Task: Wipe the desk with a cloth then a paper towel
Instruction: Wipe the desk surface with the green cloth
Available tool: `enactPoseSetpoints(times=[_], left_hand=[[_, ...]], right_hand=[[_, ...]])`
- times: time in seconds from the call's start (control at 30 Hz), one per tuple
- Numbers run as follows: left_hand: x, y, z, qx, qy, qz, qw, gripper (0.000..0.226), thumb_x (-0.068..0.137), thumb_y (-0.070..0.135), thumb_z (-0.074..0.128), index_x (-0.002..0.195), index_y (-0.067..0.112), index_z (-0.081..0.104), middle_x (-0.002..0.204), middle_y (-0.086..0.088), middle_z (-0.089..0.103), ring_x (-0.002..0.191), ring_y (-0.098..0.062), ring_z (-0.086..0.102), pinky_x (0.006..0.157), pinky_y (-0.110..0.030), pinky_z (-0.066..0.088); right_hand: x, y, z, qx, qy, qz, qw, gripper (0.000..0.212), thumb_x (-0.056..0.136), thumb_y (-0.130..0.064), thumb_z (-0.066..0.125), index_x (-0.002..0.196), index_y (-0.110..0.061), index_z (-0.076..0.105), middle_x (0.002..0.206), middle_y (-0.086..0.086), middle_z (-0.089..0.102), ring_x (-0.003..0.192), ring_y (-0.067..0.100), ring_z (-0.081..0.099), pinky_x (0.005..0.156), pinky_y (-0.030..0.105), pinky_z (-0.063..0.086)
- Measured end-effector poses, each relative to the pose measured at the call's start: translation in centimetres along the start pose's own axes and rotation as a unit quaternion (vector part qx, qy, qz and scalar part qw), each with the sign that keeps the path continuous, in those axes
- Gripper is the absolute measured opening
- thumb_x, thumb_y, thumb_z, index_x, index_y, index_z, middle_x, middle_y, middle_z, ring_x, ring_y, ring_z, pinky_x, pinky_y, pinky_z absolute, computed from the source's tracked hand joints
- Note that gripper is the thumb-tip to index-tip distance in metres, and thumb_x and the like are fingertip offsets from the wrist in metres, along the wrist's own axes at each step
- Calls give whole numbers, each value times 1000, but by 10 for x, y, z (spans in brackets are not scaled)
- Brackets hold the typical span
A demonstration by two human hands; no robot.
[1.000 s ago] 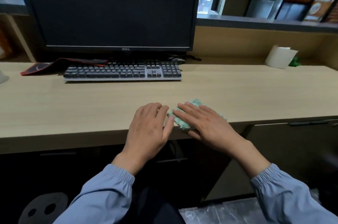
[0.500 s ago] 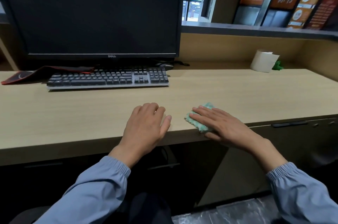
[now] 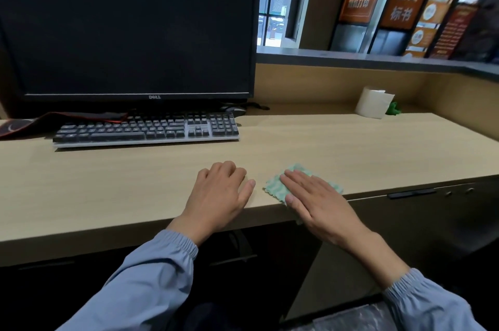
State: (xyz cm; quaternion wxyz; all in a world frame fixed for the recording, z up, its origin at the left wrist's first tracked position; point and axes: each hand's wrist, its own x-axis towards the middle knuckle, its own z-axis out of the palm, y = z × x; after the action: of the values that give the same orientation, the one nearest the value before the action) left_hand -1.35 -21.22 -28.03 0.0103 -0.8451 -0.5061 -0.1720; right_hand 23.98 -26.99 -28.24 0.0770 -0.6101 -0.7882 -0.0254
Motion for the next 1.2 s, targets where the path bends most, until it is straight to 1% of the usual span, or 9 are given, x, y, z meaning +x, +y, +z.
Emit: enactPoseSetpoints(times=[0.2, 0.33, 0.5, 0.57, 0.63, 0.67, 0.73, 0.87, 1.2], left_hand=[[3, -1, -6, 4, -12, -5, 1000, 64, 101, 60, 12, 133, 28, 58, 132, 5, 55, 124, -20, 49, 102, -40, 39], [1, -9, -9, -6, -10, -10, 1000, 49, 109, 54, 28, 137, 26, 58, 136, 4, 55, 127, -19, 49, 105, -39, 39], [-2, -19, -12, -18, -7, -19, 1000, 47, 109, 55, 30, 134, 27, 59, 135, 6, 55, 126, -18, 50, 102, -38, 41], [-4, -22, -14, -24, -4, -19, 1000, 47, 108, 55, 31, 134, 27, 59, 135, 6, 55, 126, -17, 50, 101, -37, 41], [-5, -22, -16, -32, -3, -20, 999, 48, 108, 56, 30, 136, 28, 59, 136, 7, 54, 127, -16, 50, 102, -37, 41], [-5, -22, -17, -35, -3, -20, 999, 49, 108, 56, 30, 137, 28, 58, 137, 8, 54, 127, -15, 49, 103, -36, 41], [-4, -22, -18, -36, -4, -20, 999, 50, 108, 56, 29, 138, 28, 57, 138, 8, 53, 128, -15, 48, 104, -36, 40], [-5, -26, -20, -37, -4, -19, 999, 50, 108, 56, 30, 139, 27, 57, 138, 7, 53, 130, -16, 47, 104, -37, 38], [-20, -53, -27, -46, 1, -50, 998, 48, 108, 56, 31, 134, 28, 60, 135, 8, 56, 127, -16, 50, 102, -37, 39]], right_hand=[[22, 5, -4, 19, -40, 31, 999, 56, 109, -49, 15, 163, -36, 10, 170, -15, 2, 155, 2, -4, 126, 32, 1], [46, 13, -13, 38, -112, 49, 992, 58, 108, -46, 19, 163, -36, 4, 171, -12, -4, 155, 7, -10, 124, 36, -1], [60, 15, -26, 42, -173, 48, 983, 62, 108, -40, 23, 164, -33, -2, 171, -10, -7, 156, 10, -11, 125, 39, -1], [59, 14, -32, 66, -166, 57, 982, 61, 107, -39, 25, 164, -31, 6, 172, -9, 2, 156, 10, 1, 126, 38, 7], [58, 7, -36, 88, -92, 94, 987, 56, 107, -42, 26, 161, -26, 23, 170, -3, 19, 152, 15, 23, 119, 38, 22], [59, 2, -35, 84, -56, 110, 989, 56, 108, -44, 26, 159, -21, 28, 168, 0, 24, 150, 18, 28, 118, 39, 25], [63, -5, -29, 51, -57, 117, 990, 61, 108, -47, 22, 160, -15, 25, 169, 3, 20, 154, 19, 20, 121, 42, 20], [69, 2, -11, 41, -113, 133, 984, 68, 106, -51, 15, 164, -17, 2, 172, 0, -4, 157, 16, -5, 126, 42, 2], [91, 21, -17, 21, -139, 123, 982, 67, 106, -54, 16, 164, -25, 0, 171, -6, -7, 157, 12, -7, 124, 40, 1]])
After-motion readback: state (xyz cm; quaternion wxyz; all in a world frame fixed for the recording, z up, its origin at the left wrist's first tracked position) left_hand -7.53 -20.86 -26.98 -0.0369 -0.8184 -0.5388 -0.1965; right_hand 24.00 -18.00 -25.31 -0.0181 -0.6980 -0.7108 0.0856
